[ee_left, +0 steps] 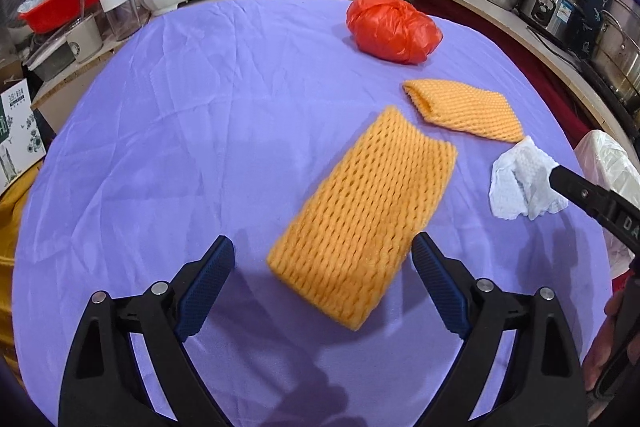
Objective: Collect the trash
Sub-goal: 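Grasp an orange foam net sleeve with the left tool while the right grasps the white tissue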
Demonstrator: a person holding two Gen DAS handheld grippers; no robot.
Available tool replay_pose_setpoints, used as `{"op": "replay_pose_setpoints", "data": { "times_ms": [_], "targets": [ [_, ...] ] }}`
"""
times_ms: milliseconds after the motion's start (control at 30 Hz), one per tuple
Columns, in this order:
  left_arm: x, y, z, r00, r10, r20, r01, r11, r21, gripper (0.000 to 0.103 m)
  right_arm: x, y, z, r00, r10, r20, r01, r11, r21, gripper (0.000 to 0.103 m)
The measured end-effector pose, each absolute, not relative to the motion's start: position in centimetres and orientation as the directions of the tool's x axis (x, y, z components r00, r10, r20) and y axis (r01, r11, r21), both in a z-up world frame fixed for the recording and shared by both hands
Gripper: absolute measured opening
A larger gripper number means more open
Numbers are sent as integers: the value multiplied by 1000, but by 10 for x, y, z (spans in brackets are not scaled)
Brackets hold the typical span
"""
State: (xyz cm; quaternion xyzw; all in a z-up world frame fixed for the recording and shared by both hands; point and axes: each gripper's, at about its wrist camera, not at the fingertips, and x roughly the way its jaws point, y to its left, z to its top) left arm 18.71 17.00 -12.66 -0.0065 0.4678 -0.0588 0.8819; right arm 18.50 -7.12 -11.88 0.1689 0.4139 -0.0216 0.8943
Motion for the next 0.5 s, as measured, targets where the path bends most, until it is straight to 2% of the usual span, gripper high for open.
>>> {"op": "replay_pose_setpoints", "data": {
  "times_ms": [233, 367, 433, 500],
  "targets": [
    [186, 169, -133, 555, -142, -819, 127, 988, -85, 84, 204, -69, -133, 636, 89, -767, 193, 943, 270, 59],
    [186, 166, -131, 554, -162, -817, 147, 984, -96, 65, 208, -71, -140, 628, 88, -773, 206, 939, 275, 59],
    [185, 163, -130, 552, -162, -818, 155, 984, -91, 60, 209, -72, -141, 629, 87, -773, 208, 939, 275, 59],
    [185, 161, -129, 551, -170, -817, 161, 982, -96, 50, 208, -71, -141, 628, 81, -774, 210, 940, 269, 54]
  ]
}}
